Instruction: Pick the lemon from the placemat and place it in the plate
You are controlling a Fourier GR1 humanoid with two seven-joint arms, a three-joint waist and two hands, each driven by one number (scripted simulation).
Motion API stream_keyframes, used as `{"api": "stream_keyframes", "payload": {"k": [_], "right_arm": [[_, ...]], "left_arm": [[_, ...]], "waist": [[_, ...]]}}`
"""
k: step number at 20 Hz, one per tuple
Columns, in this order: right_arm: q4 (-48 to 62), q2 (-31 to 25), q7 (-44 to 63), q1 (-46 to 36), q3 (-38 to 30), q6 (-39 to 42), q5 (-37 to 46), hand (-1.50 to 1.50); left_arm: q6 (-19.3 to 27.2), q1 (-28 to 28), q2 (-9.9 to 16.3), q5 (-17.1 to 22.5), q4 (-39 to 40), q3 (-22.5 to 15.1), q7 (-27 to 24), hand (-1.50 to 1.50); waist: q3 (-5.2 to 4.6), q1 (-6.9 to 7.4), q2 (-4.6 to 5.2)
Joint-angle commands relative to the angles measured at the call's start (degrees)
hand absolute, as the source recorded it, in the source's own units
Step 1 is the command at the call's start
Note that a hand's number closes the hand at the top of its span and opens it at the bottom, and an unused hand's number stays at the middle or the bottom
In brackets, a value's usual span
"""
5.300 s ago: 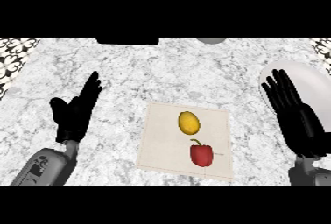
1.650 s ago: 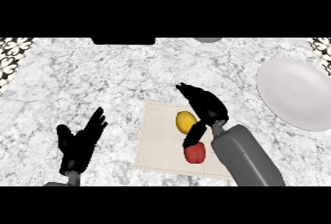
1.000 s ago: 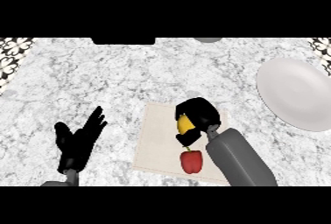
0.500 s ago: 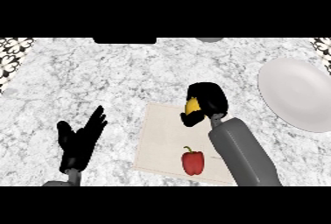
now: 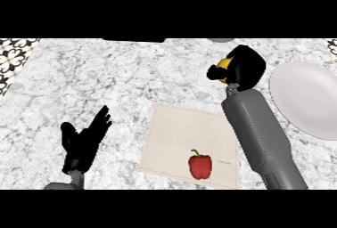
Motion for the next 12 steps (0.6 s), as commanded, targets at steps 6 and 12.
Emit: {"api": "stream_keyframes", "payload": {"k": [6,12], "right_arm": [[5.42,-0.85,21.55,-7.74,-7.44,-19.0,18.67,1.5],[3.27,-1.33,21.47,-4.35,-14.42,-28.24,24.21,1.5]], "left_arm": [[-0.24,-1.16,-0.97,-0.2,1.23,-0.95,0.86,0.0],[-0.7,0.52,0.66,0.8,-0.64,0.81,1.1,0.0]], "waist": [[0.09,0.42,0.48],[0.25,-0.5,-0.17]]}}
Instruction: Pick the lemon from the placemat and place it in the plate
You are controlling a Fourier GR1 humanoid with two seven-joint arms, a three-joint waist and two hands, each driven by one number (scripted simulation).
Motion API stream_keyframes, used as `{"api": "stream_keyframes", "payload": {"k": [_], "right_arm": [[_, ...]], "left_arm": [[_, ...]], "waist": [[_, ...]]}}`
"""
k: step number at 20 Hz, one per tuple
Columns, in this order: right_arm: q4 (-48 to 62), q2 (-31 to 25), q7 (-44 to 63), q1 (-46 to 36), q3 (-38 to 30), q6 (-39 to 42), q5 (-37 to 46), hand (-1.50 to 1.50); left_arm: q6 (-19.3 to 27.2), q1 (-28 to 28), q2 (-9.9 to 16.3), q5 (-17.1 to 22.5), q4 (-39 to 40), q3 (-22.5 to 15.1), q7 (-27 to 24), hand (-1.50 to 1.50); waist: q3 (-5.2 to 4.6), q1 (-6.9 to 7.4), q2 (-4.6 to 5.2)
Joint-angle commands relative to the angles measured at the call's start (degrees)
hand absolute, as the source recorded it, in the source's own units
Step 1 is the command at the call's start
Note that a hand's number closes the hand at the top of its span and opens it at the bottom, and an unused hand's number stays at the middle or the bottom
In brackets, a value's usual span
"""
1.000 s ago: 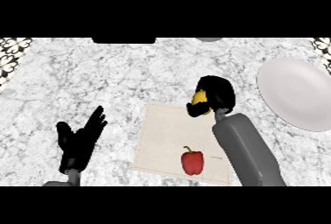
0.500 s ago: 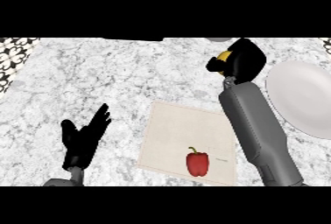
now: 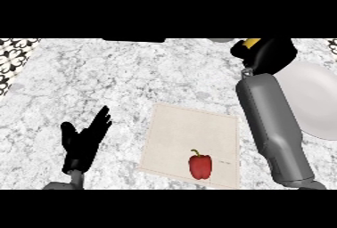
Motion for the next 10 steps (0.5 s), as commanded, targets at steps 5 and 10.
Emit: {"api": "stream_keyframes", "payload": {"k": [5,10], "right_arm": [[0.18,-0.62,9.35,6.35,-9.66,-19.48,8.25,1.5],[0.53,-5.3,7.57,8.31,-16.69,-20.95,13.15,1.5]], "left_arm": [[-0.21,1.42,0.22,-0.19,0.13,0.03,-0.08,0.0],[-1.56,0.47,1.36,2.0,1.32,2.87,-0.34,0.0]], "waist": [[0.04,-1.19,-0.14],[-0.03,-1.89,-0.36]]}}
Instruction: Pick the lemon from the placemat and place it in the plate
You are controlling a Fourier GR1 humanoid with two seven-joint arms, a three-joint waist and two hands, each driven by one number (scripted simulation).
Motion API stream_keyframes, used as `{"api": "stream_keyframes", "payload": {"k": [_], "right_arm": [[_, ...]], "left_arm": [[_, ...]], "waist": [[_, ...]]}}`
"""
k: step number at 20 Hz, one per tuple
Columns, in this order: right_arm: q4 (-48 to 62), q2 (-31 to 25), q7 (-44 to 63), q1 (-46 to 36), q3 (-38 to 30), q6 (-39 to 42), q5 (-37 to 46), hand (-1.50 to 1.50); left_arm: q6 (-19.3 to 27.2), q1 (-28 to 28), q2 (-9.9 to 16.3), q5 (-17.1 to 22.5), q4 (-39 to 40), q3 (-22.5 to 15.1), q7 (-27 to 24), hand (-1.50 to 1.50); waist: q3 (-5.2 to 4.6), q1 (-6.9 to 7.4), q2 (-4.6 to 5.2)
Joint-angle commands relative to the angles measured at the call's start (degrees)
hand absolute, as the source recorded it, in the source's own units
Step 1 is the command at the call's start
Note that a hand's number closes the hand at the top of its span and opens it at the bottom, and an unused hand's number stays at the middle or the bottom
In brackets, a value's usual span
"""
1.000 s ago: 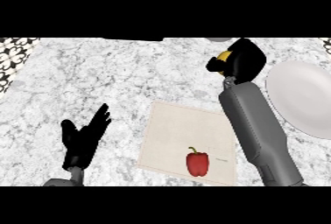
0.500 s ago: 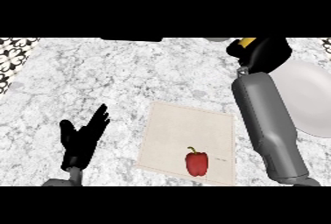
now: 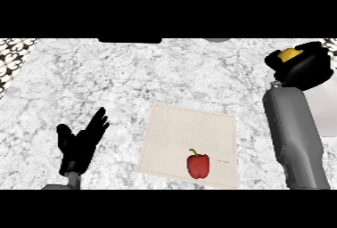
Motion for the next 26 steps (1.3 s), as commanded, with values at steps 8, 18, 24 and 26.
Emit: {"api": "stream_keyframes", "payload": {"k": [8,18,24,26], "right_arm": [[7.64,-9.3,-2.95,4.85,-10.55,-16.9,-8.31,1.5],[24.9,-16.4,-9.72,3.63,-15.97,-10.02,-24.75,-1.5],[27.26,-18.9,-27.85,1.34,-17.66,-5.69,-41.92,-1.5],[25.41,-16.66,-35.02,4.15,-18.71,-9.3,-46.95,-1.5]], "left_arm": [[0.18,2.11,-0.84,-0.94,0.37,-0.39,-0.67,0.0],[2.02,0.91,-2.35,-2.74,0.25,-1.27,0.18,0.0],[-0.45,-1.0,-1.4,-0.84,2.0,0.4,-0.52,0.0],[-0.06,0.56,-0.58,-1.22,2.4,1.54,-2.22,0.0]], "waist": [[-0.07,-0.77,-0.47],[0.08,-0.45,-0.22],[0.26,-0.16,0.13],[0.31,-0.03,0.11]]}}
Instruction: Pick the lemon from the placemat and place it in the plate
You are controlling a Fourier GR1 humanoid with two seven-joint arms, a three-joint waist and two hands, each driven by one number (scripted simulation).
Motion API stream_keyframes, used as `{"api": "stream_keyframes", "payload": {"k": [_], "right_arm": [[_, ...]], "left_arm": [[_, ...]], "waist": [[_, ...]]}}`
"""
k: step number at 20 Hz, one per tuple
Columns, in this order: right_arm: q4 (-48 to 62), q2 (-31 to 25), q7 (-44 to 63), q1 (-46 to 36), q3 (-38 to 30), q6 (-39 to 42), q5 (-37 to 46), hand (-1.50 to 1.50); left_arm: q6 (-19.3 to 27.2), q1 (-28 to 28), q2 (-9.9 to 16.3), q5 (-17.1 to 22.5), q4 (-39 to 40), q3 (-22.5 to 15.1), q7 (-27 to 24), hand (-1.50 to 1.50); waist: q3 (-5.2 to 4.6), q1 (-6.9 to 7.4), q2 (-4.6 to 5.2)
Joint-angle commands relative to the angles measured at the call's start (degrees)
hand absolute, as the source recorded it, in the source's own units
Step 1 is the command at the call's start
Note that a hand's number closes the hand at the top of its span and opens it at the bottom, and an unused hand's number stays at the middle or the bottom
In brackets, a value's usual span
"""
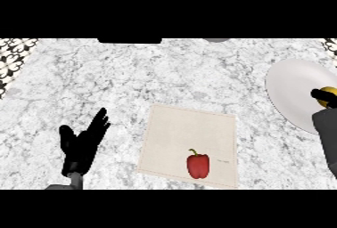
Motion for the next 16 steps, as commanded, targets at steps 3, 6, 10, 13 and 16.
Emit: {"api": "stream_keyframes", "payload": {"k": [3,6,10,13,16], "right_arm": [[-4.51,0.24,-19.03,0.43,-2.29,1.04,-15.01,-1.5],[-10.59,0.96,-26.95,2.49,-3.46,-2.25,-21.68,-1.5],[-15.64,3.25,-36.1,5.39,-5.8,-2.42,-33.28,-1.5],[-20.93,4.84,-43.58,9.84,-7.36,2.09,-43.2,-1.5],[-28.99,8.67,-47.73,15.47,-7.13,9.91,-49.75,-1.5]], "left_arm": [[-1.19,1.41,0.15,0.39,0.52,-0.1,-0.63,0.0],[-0.95,2.8,-0.52,0.41,-0.69,-0.98,0.25,0.0],[0.48,0.4,-1.65,-0.93,2.4,-0.67,-0.99,0.0],[-0.48,-1.37,-0.3,1.31,4.04,2.74,-0.58,0.0],[2.26,2.47,-2.31,-1.52,-1.63,-1.37,2.46,0.0]], "waist": [[-0.05,0.25,0.14],[0.0,-0.2,-0.1],[-0.21,-0.79,-0.09],[-0.3,-1.26,-0.28],[-0.4,-1.97,-0.89]]}}
